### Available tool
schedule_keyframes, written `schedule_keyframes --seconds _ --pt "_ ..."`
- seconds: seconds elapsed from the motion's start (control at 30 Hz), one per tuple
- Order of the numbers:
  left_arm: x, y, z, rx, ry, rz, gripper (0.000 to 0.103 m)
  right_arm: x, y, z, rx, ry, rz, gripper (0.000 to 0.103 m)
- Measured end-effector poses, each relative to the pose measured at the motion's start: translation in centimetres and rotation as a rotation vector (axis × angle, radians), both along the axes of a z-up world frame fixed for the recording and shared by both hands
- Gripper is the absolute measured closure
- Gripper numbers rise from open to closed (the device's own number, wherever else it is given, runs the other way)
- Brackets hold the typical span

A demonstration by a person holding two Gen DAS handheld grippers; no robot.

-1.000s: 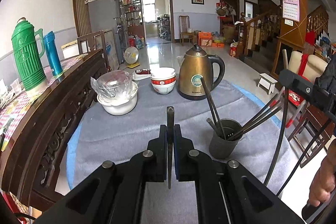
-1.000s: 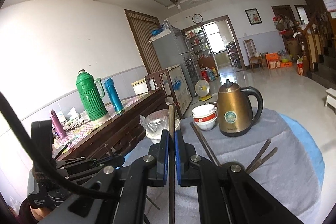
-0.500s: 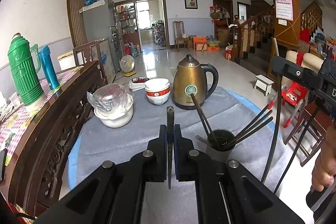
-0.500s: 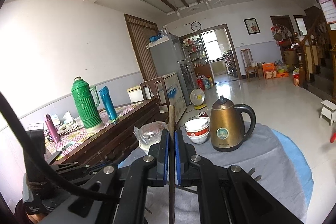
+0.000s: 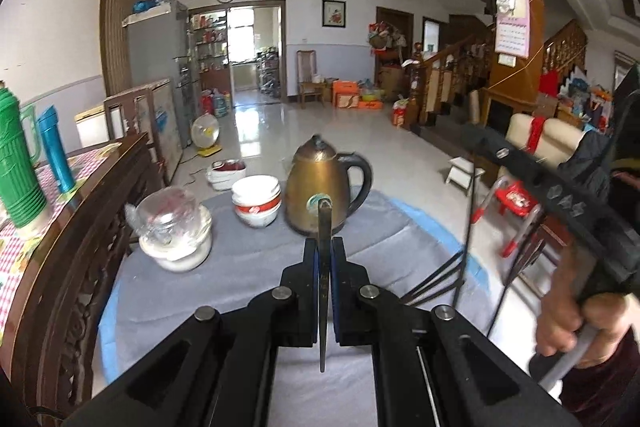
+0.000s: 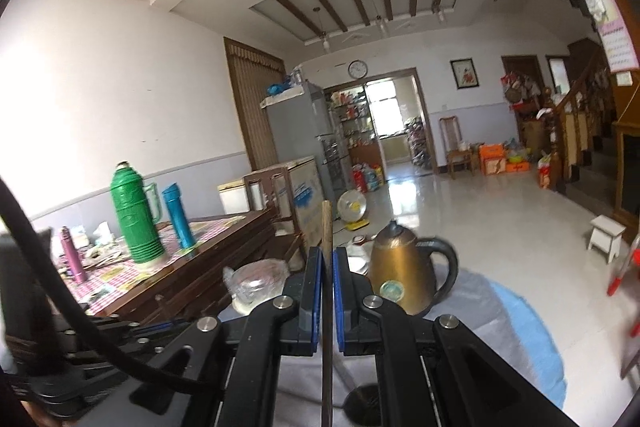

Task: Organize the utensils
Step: 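Lower the left tool's chopstick into the grey cup while the right tool lowers its chopstick in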

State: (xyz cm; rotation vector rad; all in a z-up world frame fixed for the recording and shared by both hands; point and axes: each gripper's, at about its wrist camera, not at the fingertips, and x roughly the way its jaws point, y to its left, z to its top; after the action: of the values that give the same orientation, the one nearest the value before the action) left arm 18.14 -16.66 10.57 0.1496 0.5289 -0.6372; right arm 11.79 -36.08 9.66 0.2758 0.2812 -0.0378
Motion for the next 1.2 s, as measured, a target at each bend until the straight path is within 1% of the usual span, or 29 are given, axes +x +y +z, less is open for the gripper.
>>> schedule_keyframes --seconds 0.13,0.27,0.33,0.47,0.57,0.7,0.87,1.2 --pt "0.7 -1.1 1.0 -0.038 0.014 -0.021 0.098 1.6 -0.9 -0.2 -0.019 -0.013 -0.054 0.097" --pt "1.6 -2.0 1.2 -0.088 0.029 -0.021 0.098 2.9 -1.8 -1.4 0.009 -0.036 -0.120 0.097" --pt "2.0 -2.4 1.0 -0.115 0.037 -0.016 0.098 3.4 -1.9 -2.2 0.014 -0.058 -0.160 0.097" --pt "2.8 -2.9 0.0 -0.176 0.030 0.018 0.098 3.6 -1.4 -4.0 -0.022 -0.113 -0.242 0.097" --pt "3.5 -3.5 -1.2 -0.205 0.021 0.053 0.098 4.2 -0.9 -5.2 -0.045 -0.120 -0.282 0.097" --pt "4.1 -3.9 -2.9 -0.213 0.028 0.082 0.098 5.4 -0.7 -7.1 -0.036 -0.079 -0.303 0.097" --pt "4.9 -4.1 -5.2 -0.185 0.057 0.095 0.098 5.8 -0.7 -9.0 -0.028 -0.024 -0.296 0.097" --pt "4.2 -4.2 -6.7 -0.135 0.064 0.068 0.097 3.9 -0.8 -10.4 -0.038 0.026 -0.259 0.097"
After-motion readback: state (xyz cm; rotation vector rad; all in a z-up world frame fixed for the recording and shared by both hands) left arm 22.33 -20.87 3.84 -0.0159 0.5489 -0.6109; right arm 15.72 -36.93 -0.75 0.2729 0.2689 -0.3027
